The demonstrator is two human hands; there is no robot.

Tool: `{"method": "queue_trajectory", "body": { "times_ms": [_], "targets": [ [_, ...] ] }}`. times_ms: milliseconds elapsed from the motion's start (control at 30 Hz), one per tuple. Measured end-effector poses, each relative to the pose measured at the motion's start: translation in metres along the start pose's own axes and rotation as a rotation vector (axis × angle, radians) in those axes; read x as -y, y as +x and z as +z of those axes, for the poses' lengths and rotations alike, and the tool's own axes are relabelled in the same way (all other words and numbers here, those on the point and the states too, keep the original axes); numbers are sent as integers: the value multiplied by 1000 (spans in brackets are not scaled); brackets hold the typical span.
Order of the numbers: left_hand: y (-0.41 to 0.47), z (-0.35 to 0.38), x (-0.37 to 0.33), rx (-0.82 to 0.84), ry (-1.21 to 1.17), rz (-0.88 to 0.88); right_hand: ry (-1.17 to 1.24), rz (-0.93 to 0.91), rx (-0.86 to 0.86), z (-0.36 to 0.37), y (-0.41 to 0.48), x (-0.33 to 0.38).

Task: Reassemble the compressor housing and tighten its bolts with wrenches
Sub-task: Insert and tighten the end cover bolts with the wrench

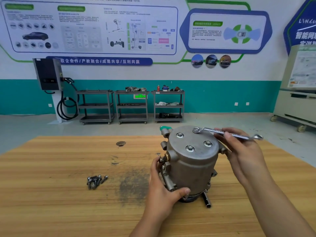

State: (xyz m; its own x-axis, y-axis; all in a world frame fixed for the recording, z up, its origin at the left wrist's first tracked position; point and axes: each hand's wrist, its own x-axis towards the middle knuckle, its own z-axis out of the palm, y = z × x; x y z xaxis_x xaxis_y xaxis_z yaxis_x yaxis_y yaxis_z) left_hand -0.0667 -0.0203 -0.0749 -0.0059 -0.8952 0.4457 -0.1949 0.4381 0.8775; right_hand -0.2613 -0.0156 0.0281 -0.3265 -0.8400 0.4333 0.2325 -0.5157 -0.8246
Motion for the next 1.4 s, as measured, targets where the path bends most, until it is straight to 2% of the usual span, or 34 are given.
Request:
{"method": "queue_trajectory", "body": {
  "times_ms": [133, 300, 400, 533, 633, 733, 1000, 1100, 1167, 1300, 1400],
  "targets": [
    [0, 1, 0, -5, 14, -4, -430, -409, -7, 1, -36, -4],
    [0, 2, -1, -16, 19, 14, -837, -829, 128, 18, -53, -2],
    [0, 1, 0, -11, 19, 25, -953, -949, 282, 32, -51, 2],
    [1, 0, 4, -10, -9, 33, -1080, -984, 484, 56, -44, 12],
    [2, 1, 7, -15, -23, 41, -1184, -938, 593, 76, -34, 20],
    [2, 1, 8, -22, -24, 29, -1295, -777, 615, 94, -16, 23],
    [1, 4, 11, -26, -4, -7, -1645, -428, 251, 100, 41, 14],
    [2, 3, 11, -32, -25, 2, -1673, -279, 104, 84, 55, 13],
    [1, 3, 10, -37, -31, 7, -1477, -113, 65, 69, 59, 13],
    [1, 3, 8, -47, -10, 11, -722, 215, 4, 42, 48, 11],
    [1, 4, 6, -46, 8, 14, -316, 379, -41, 28, 36, 5]
  ]
}}
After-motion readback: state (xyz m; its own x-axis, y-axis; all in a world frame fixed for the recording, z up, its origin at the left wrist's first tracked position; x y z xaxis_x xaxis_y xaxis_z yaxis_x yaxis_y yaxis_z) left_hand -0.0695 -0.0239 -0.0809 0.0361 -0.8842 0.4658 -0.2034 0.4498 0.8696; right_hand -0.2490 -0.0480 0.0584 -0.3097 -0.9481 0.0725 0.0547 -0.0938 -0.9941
